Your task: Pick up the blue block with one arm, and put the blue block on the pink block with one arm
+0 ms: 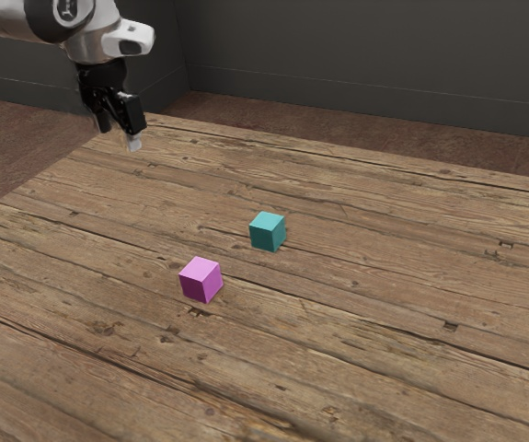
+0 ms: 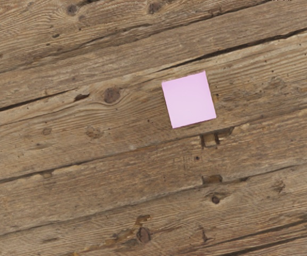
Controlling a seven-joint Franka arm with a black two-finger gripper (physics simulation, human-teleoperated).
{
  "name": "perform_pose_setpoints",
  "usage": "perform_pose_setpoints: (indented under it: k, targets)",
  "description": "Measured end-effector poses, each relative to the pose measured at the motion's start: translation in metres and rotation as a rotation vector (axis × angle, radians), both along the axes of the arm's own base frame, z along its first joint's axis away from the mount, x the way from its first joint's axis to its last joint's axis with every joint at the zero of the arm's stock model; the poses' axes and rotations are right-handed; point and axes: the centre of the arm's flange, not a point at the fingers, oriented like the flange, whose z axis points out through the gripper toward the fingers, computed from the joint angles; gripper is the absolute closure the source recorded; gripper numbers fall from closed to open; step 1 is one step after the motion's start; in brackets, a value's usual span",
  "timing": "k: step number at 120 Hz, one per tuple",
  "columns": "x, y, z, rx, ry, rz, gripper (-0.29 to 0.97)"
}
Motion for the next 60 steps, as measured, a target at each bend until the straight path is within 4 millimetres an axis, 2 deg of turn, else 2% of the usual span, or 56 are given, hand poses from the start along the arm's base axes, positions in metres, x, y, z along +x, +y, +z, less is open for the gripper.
perform_pose_setpoints:
  k: [11,16,21,27,36,47,60]
  targets:
    - [0.011,-0.05,0.006,0.012,-0.049,-0.189,0.0]
    - [0.023,-0.059,-0.001,0.012,-0.053,-0.253,0.0]
    - [0.044,-0.057,-0.014,0.006,-0.053,-0.3,0.0]
    - [0.079,-0.053,-0.041,-0.008,-0.045,-0.359,0.0]
    - [0.115,-0.058,-0.07,-0.025,-0.052,-0.455,0.0]
    - [0.163,-0.063,-0.137,-0.057,-0.039,-0.56,0.0]
    - [0.196,-0.053,-0.199,-0.044,-0.042,-0.65,0.0]
